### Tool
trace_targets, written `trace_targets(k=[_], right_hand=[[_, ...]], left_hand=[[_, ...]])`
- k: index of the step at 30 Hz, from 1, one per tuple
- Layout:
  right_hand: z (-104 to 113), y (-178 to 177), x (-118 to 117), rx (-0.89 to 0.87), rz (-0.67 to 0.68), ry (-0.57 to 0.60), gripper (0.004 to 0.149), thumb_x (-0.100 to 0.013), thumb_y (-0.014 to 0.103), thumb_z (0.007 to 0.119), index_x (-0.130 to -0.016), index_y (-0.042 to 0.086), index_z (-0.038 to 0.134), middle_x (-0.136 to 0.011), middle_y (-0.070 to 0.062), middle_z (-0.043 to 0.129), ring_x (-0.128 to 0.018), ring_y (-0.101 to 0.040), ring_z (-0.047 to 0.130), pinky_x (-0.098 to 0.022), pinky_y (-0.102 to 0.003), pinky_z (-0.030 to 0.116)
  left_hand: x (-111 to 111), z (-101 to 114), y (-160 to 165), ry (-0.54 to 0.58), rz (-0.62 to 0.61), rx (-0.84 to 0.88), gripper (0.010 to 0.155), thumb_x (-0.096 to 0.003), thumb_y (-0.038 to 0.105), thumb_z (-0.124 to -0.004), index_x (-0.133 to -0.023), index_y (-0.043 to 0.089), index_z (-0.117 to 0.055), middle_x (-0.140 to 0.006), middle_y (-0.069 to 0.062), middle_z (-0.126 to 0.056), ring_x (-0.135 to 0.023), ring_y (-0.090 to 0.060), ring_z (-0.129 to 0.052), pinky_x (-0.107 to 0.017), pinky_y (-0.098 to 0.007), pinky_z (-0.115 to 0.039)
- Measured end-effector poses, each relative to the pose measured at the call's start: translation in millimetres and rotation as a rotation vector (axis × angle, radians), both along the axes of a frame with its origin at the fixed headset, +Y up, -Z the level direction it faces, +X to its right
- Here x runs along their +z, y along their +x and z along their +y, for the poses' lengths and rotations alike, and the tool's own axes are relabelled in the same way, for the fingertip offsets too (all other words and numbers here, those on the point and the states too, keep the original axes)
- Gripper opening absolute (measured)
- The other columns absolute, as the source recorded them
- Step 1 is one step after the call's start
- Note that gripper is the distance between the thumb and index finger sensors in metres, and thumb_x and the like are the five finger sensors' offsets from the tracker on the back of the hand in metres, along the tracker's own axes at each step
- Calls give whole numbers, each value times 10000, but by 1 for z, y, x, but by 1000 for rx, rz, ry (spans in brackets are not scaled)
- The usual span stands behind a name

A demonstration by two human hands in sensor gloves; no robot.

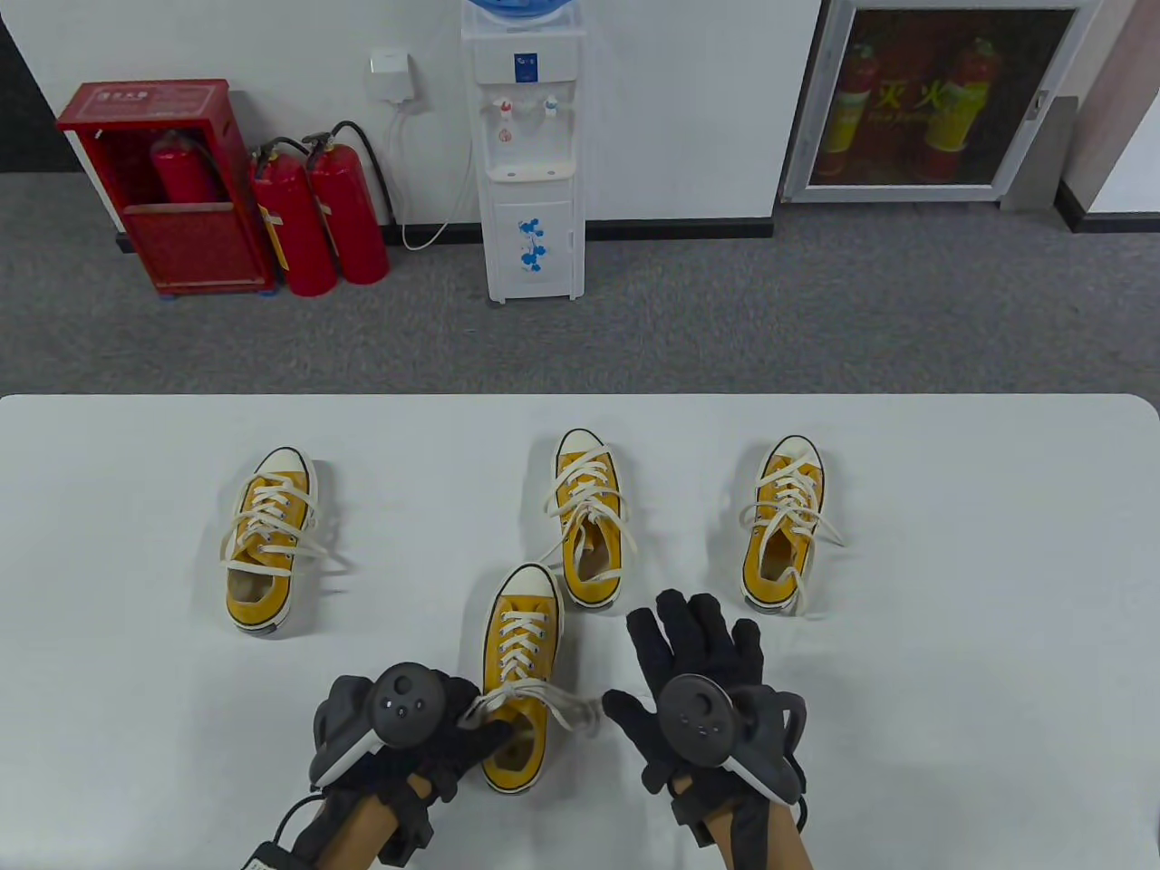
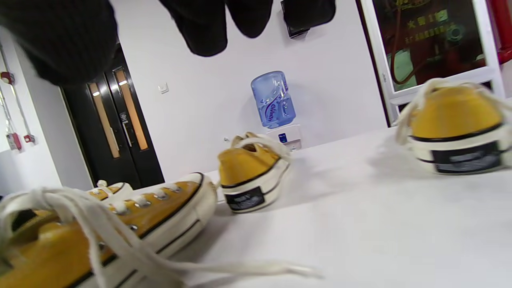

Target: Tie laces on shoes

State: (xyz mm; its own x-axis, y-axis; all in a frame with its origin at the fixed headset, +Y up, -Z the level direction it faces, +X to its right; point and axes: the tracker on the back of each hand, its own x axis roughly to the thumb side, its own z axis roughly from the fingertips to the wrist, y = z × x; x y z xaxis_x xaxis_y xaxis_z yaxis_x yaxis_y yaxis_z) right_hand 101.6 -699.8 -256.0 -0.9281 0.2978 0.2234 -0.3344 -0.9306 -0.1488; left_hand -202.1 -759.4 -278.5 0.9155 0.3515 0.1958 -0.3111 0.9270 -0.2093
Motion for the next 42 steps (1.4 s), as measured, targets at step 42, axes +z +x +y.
trace_targets(k=[42], right_hand=[[-38, 40, -2, -143, -41, -111, 755, -432, 568, 760, -1078, 227, 570, -1175, -52, 329, -1103, -443, 418, -717, -756, 227]], left_hand=[[-105, 48, -55, -6, 466, -143, 469, -490, 536, -670, -723, 186, -880, -574, -39, -946, -246, -148, -973, -321, -424, -871]])
